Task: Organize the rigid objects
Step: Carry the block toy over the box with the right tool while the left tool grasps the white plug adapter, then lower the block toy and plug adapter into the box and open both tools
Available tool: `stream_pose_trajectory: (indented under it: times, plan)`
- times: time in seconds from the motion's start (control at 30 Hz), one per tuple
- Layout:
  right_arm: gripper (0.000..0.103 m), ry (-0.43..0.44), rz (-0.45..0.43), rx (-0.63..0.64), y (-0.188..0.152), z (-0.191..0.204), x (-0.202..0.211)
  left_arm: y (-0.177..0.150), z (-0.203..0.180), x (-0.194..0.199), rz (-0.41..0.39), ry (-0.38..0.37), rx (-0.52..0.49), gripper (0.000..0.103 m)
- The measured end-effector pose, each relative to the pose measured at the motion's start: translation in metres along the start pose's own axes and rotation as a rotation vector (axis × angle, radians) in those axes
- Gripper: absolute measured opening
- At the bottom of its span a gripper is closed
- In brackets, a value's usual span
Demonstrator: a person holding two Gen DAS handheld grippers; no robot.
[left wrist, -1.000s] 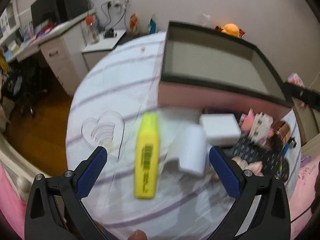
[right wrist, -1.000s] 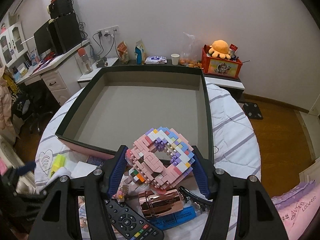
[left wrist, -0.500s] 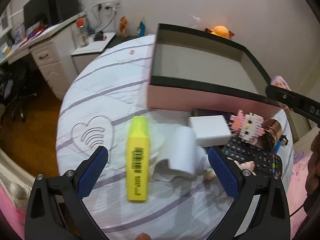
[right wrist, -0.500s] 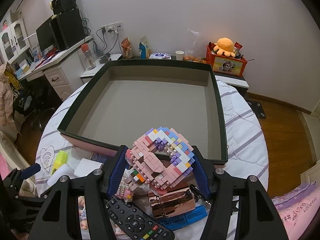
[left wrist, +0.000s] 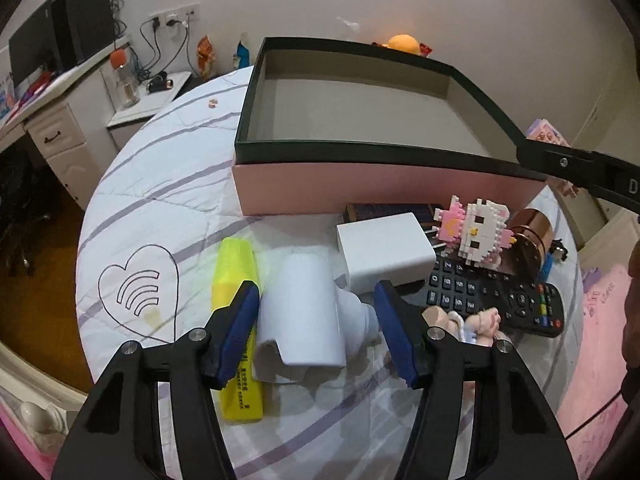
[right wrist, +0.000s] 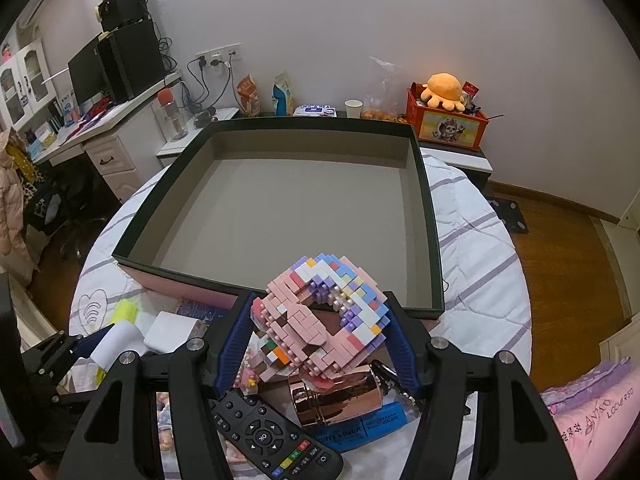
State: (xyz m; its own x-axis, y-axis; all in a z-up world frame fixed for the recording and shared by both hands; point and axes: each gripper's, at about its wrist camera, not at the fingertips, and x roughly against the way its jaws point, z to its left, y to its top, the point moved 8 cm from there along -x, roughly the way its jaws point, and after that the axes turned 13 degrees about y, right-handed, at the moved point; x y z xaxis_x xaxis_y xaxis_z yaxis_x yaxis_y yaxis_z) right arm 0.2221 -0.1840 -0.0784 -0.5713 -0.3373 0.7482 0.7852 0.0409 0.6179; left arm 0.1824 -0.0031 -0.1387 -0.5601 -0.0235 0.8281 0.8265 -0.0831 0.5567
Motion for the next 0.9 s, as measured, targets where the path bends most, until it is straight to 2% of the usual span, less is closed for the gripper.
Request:
stream_pose_trajectory:
  times: [0.03,0.1,0.47,0.7,0.9]
  plan:
    - [0.063,0.0,0.0,0.0,0.0,0.0,0.0,-0.001,0.001,0.001,-0.002,-0.006,0.006,0.06]
    - [0.063,-0.001,0.001,-0.001,-0.001,-0.001,0.0,-0.001,0.003,0.003,-0.003,-0.017,0.019,0.052]
    - [0.063,0.003,-0.005,0.011,0.001,0.006,0.001,0.014,0.012,0.037,-0.068,-0.046,0.037,0.052]
    - [0.063,0.009,-0.026,0.026,0.012,0.01,0.002,0.062,0.009,0.061,-0.159,-0.044,0.018,0.052]
    - [0.063,0.007,-0.042,0.028,0.033,0.002,-0.006,0.113,-0.003,0.047,-0.198,-0.045,0.001,0.053]
